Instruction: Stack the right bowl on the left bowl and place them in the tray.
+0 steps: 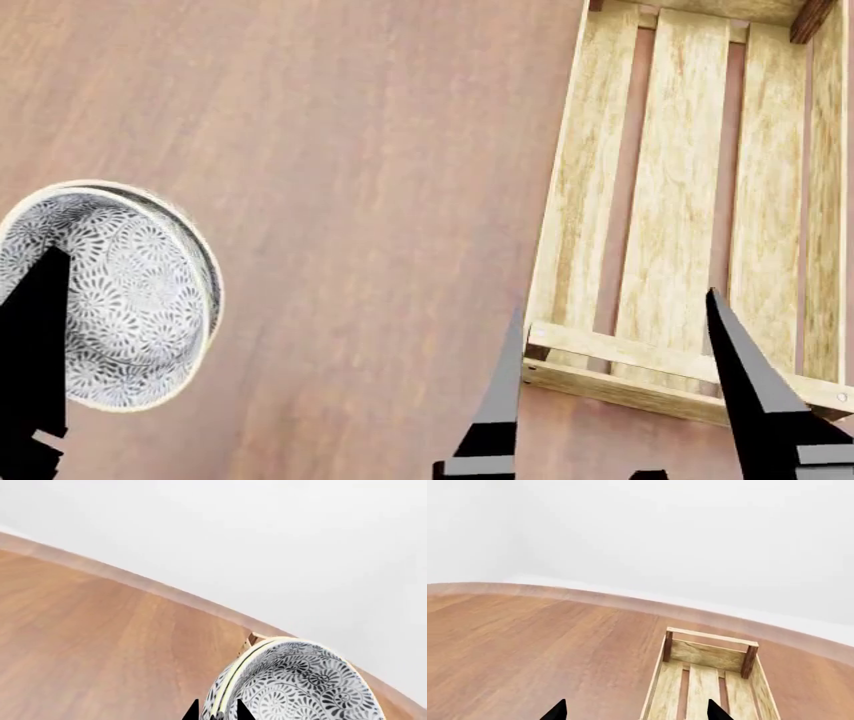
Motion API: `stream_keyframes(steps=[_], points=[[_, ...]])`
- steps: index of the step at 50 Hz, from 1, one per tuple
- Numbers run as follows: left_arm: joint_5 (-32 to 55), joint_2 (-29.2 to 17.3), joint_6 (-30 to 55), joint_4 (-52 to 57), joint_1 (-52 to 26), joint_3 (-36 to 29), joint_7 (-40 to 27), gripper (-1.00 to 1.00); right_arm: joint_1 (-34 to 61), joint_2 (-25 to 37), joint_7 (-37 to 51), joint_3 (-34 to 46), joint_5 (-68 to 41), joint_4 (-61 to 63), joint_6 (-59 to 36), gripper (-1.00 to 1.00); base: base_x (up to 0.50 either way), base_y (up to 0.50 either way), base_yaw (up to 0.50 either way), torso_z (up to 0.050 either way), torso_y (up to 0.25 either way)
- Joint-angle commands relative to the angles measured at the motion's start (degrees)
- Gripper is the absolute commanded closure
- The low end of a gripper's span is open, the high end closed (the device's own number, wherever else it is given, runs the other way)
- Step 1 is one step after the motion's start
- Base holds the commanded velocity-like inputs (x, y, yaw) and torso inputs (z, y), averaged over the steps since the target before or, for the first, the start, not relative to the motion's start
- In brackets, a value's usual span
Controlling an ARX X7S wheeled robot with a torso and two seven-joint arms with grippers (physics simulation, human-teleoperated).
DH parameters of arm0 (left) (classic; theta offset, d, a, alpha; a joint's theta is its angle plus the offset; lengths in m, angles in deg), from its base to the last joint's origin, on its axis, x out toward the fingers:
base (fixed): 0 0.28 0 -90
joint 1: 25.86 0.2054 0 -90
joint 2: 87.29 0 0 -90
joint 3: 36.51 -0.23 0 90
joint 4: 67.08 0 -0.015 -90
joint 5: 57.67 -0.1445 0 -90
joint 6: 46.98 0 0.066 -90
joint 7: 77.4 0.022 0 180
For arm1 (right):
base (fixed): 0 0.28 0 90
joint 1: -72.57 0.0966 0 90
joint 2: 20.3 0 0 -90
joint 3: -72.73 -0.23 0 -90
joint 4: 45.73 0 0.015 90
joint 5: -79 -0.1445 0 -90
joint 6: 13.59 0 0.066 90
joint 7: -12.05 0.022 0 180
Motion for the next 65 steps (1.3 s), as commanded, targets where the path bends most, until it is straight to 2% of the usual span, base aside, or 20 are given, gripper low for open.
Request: stream_keyframes(steps=[1,9,14,20,25,36,65], points=[[0.99,1.12,-2.49,-0.18,0.04,0.2,3.01,1.0,5.86,11.66,2.39,0.92,-15.35,2.1,8.07,-1.0,0.0,0.0,0.0,0.0,0.0],[1.45,1.07,-2.34,0.04,-0.21,-0.13,3.05,1.0,12.89,19.47,-1.07,3.73,-28.52,2.15,16.0,-1.0,0.0,0.0,0.0,0.0,0.001],[1.91,0.92,-2.29,0.36,-0.31,-0.1,2.96,1.0,21.49,23.6,-1.83,12.83,-32.09,2.19,20.12,-1.0,0.0,0.0,0.0,0.0,0.0],[1.95,0.93,-2.34,0.53,-0.38,-0.28,2.98,1.0,31.38,25.5,-1.52,22.87,-34.31,2.19,22.33,-1.0,0.0,0.0,0.0,0.0,0.0],[2.17,0.95,-2.39,0.92,-0.28,-0.48,3.05,1.0,38.22,24.95,-1.36,28.66,-36.45,2.17,22.28,-1.0,0.0,0.0,0.0,0.002,0.002],[2.09,1.02,-2.45,1.26,-0.28,-0.86,2.94,1.0,43.17,20.97,-1.77,31.14,-40.07,1.48,18.38,-1.0,0.0,0.0,0.0,0.0,0.001],[2.3,0.76,-2.64,1.86,-0.59,-0.87,2.04,1.0,42.8,12.22,-7.98,32.45,-48.57,-0.36,24.11,-1.0,0.0,0.0,0.0,0.0,0.001]])
